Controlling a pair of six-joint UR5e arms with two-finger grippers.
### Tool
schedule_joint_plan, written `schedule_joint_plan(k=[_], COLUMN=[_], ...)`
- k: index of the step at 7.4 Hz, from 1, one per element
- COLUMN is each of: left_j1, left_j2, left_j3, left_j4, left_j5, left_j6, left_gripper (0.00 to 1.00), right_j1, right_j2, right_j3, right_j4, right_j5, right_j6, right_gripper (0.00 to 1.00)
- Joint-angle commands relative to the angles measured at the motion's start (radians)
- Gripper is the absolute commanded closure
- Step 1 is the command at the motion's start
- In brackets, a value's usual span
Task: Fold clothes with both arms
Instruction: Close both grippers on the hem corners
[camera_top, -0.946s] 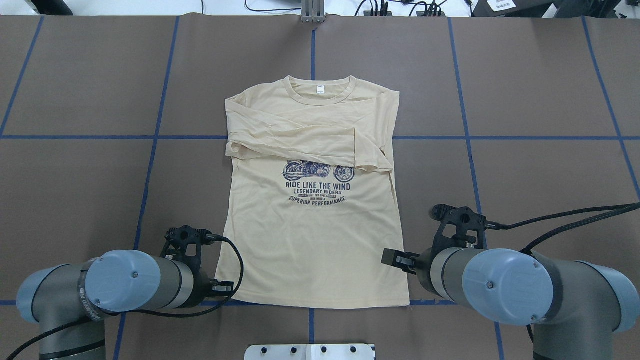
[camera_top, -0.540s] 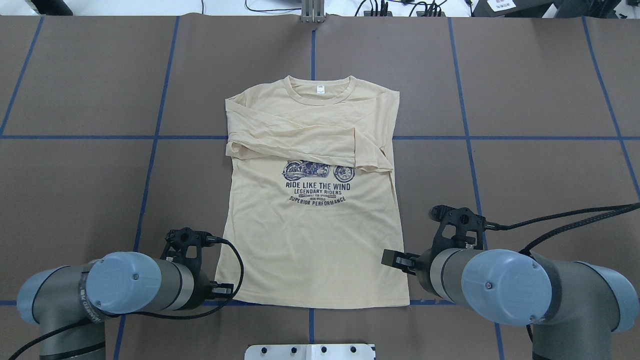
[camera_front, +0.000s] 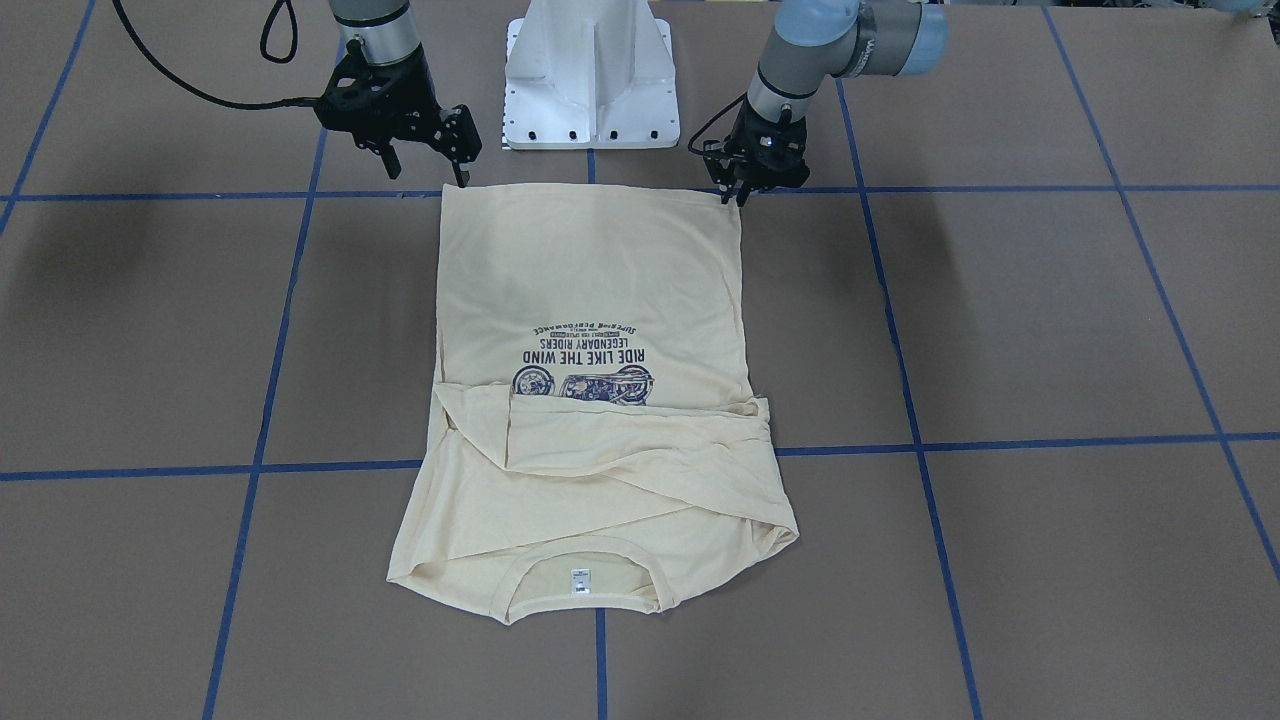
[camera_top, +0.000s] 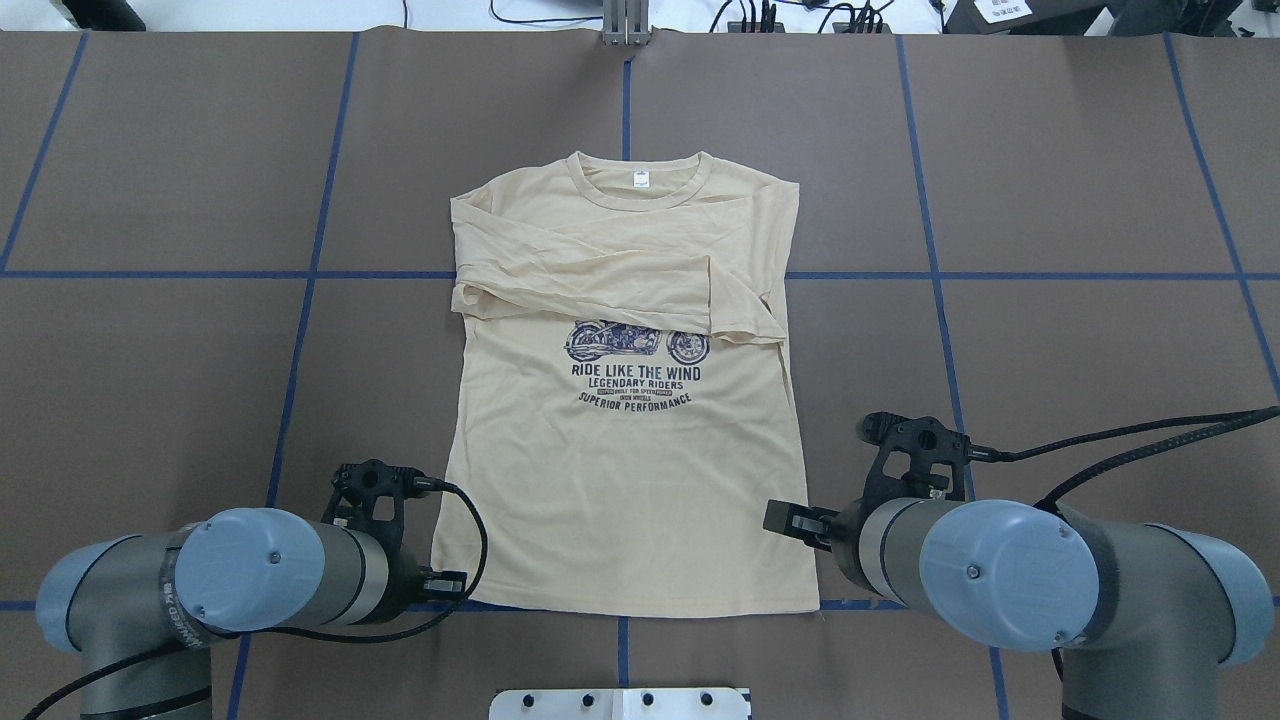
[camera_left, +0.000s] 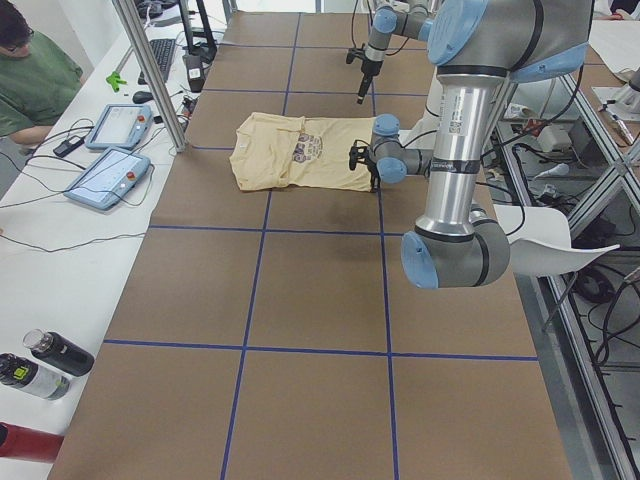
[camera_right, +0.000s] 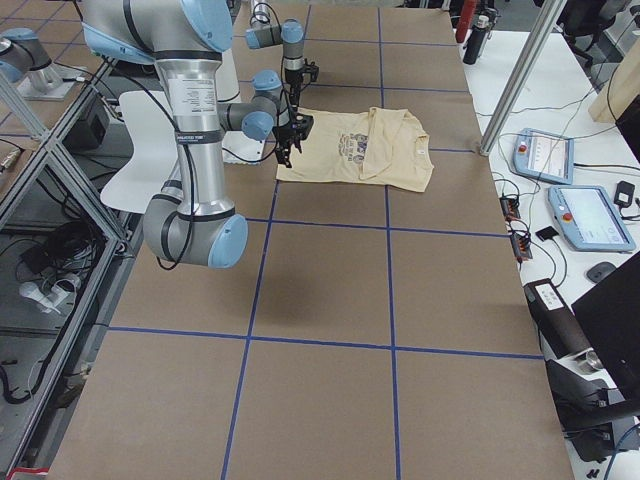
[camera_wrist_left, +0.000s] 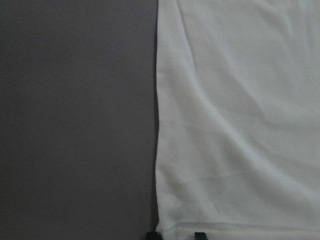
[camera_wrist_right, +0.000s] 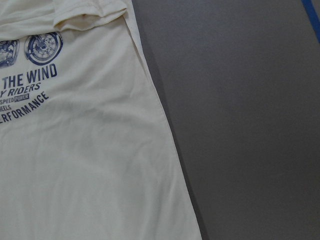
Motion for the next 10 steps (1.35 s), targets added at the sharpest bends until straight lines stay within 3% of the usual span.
schedule_joint_plan(k=[1, 3, 4, 5, 7, 8, 10], left_j1=[0.003, 0.004, 0.003, 0.004, 0.004, 0.004, 0.004], left_j2=[0.001, -0.005, -0.008, -0.010, -0.011, -0.011, -0.011], left_j3=[0.002, 0.000, -0.001, -0.001, -0.004, -0.006, -0.010], left_j4=[0.000, 0.000, 0.000, 0.000, -0.002, -0.002, -0.002], left_j5=[-0.001, -0.003, -0.006, -0.006, -0.009, -0.010, -0.010], left_j6=[0.000, 0.001, 0.003, 0.003, 0.003, 0.001, 0.001], left_gripper=[0.99, 1.00, 1.00, 1.00, 1.00, 1.00, 1.00], right_j1=[-0.005, -0.032, -0.067, -0.095, -0.165, -0.170, -0.192], right_j2=[0.000, -0.002, 0.000, 0.000, 0.000, -0.003, -0.008], right_j3=[-0.005, -0.049, -0.056, -0.057, -0.100, -0.100, -0.109], right_j4=[0.000, 0.009, 0.011, 0.011, 0.011, 0.011, 0.011], right_j5=[-0.002, -0.014, -0.062, -0.093, -0.118, -0.124, -0.143], right_j6=[0.000, 0.000, 0.000, 0.008, 0.135, 0.137, 0.137], right_gripper=[0.00, 0.00, 0.02, 0.16, 0.58, 0.64, 0.65])
